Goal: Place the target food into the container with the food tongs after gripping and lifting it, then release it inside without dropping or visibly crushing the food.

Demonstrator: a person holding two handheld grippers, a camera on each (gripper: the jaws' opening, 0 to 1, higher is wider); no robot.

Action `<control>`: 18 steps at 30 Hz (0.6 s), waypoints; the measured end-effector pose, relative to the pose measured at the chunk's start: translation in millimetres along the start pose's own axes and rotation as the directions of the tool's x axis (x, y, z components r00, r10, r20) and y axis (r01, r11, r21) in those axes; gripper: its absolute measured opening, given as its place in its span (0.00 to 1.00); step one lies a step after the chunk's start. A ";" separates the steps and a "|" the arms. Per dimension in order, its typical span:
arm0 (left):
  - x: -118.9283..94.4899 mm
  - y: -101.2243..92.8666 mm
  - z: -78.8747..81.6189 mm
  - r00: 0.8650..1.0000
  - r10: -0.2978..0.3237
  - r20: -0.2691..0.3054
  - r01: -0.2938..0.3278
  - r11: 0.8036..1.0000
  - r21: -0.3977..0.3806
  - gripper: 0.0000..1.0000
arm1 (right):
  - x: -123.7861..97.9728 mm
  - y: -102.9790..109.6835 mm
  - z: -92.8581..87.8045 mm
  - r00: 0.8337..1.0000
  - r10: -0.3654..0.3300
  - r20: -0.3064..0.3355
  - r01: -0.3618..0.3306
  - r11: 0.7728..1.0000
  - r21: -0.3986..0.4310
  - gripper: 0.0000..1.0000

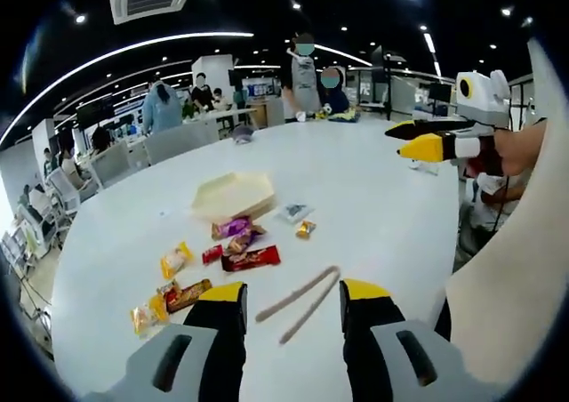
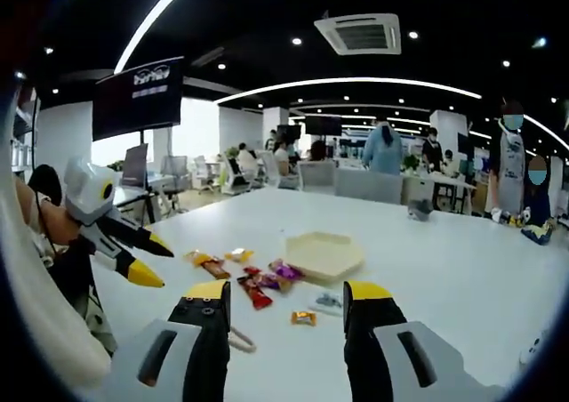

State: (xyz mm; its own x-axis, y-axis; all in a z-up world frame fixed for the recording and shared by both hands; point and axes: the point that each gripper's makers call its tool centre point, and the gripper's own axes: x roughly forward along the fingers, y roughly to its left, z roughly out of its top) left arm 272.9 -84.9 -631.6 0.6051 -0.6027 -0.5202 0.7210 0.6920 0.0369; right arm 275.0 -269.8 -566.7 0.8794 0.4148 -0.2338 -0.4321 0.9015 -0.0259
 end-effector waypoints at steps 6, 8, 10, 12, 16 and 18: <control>1.6 2.5 -13.1 0.999 -0.017 -0.037 0.018 1.000 0.025 0.34 | 0.5 -0.5 -2.4 1.000 -0.001 -0.013 0.001 1.000 -0.001 0.50; 3.4 1.9 -15.9 0.999 -0.024 -0.045 0.026 0.999 0.036 0.34 | -0.2 -1.1 -2.6 1.000 -0.003 -0.015 0.003 1.000 -0.004 0.50; 4.7 1.1 -16.9 0.998 -0.029 -0.050 0.031 0.999 0.039 0.33 | -0.8 -2.3 -3.2 1.000 -0.006 -0.016 0.006 1.000 -0.002 0.50; 8.1 0.0 -19.8 0.997 -0.041 -0.060 0.043 0.998 0.046 0.32 | -1.2 -3.1 -4.1 1.000 -0.010 -0.019 0.010 1.000 0.000 0.50; 12.7 -0.1 -24.2 0.996 -0.050 -0.074 0.054 0.997 0.052 0.30 | 0.3 -2.9 -5.6 1.000 -0.009 -0.023 0.009 1.000 -0.001 0.50; 14.4 0.1 -26.8 0.995 -0.048 -0.083 0.053 0.997 0.058 0.30 | 1.4 -2.4 -5.2 1.000 -0.007 -0.022 0.007 1.000 0.000 0.50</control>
State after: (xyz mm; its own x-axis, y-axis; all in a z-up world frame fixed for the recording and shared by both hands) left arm 272.6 -82.8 -662.0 0.5399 -0.6002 -0.5901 0.7702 0.6351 0.0587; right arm 276.2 -272.0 -572.0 0.8778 0.4054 -0.2553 -0.4258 0.9044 -0.0280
